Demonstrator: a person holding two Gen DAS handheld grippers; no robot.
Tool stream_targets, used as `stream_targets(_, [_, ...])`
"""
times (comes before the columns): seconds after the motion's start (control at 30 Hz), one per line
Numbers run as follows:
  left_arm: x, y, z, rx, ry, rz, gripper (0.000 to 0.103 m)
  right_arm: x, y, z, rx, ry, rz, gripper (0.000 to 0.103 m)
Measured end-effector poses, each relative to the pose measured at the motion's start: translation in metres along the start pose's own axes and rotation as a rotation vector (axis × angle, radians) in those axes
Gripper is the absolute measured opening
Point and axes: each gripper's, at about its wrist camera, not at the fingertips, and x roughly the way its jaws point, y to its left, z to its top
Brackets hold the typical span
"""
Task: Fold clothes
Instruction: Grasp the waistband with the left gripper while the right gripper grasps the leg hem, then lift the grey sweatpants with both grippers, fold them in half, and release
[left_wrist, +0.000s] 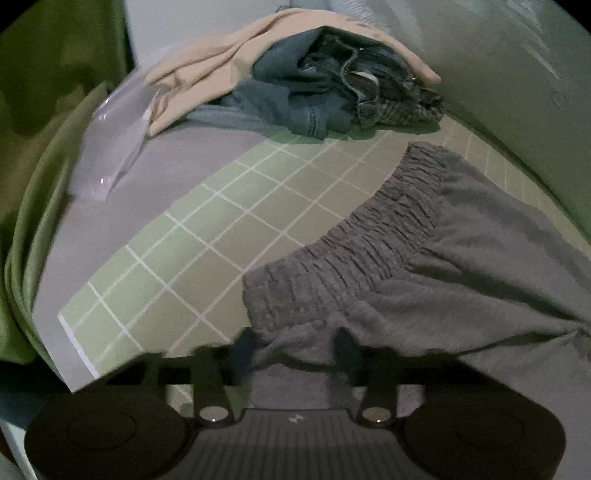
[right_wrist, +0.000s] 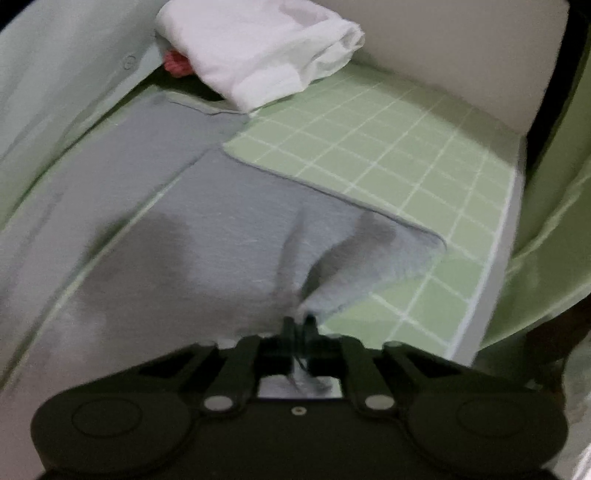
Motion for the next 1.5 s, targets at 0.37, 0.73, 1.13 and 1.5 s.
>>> stream_targets(0.37, [-0.055, 0.015, -0.01, -0.095, -0.109, 0.073, 0.003, -0.07, -0.053, 0.009, 0.103, -0.142, 0.042, 0.003])
stream_targets(0.73, [-0.107, 0.021, -0.017, -0.176, -0.2, 0.13, 0.003, -0.071, -0.07, 0.036, 0.175, -0.163, 0.134, 0.003])
stream_targets(1.13, [-0.124, -0.009, 0.026, -0.26, -0.322, 0.039, 0.003, -0.074, -0.011, 0.109, 0.179, -0.29, 0.276, 0.003])
stream_targets(1.5, [-0.081, -0.055, 0.071, -0.269, -0.321, 0.043, 0.003, -0.047, 0.068, 0.164, 0.14, -0.328, 0.32, 0.003])
